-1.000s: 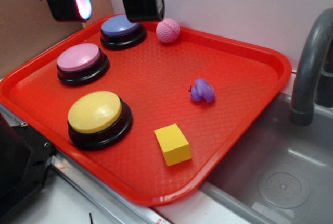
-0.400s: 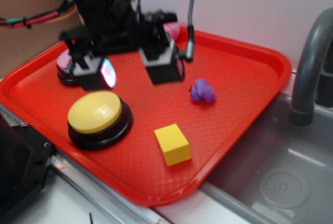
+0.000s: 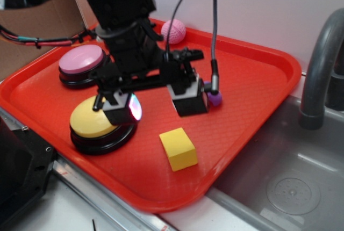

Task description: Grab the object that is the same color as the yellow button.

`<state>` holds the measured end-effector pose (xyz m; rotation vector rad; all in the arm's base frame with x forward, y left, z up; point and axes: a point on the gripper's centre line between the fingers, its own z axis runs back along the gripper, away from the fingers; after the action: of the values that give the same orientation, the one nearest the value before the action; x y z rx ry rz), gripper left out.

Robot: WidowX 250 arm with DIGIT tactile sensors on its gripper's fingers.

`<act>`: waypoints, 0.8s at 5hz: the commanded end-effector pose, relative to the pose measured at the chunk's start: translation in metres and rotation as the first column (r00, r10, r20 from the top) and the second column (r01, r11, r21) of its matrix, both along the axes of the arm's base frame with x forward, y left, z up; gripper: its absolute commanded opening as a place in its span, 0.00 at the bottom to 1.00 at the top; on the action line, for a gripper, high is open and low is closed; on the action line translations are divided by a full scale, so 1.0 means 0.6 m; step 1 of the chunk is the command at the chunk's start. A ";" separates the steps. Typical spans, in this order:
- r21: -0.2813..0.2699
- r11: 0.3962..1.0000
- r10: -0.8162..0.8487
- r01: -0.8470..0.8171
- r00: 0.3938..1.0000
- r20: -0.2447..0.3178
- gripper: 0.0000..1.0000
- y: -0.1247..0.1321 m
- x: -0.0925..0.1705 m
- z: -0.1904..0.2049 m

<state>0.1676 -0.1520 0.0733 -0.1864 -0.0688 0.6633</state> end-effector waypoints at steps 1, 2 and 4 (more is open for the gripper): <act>-0.036 0.996 0.077 -0.081 0.993 -0.092 1.00 -0.014 0.026 -0.045; -0.048 0.987 0.146 -0.155 0.977 -0.158 1.00 -0.021 0.026 -0.053; -0.048 0.987 0.146 -0.155 0.977 -0.158 1.00 -0.021 0.026 -0.053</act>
<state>0.1724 -0.1643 0.0329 -0.1542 0.1031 0.8185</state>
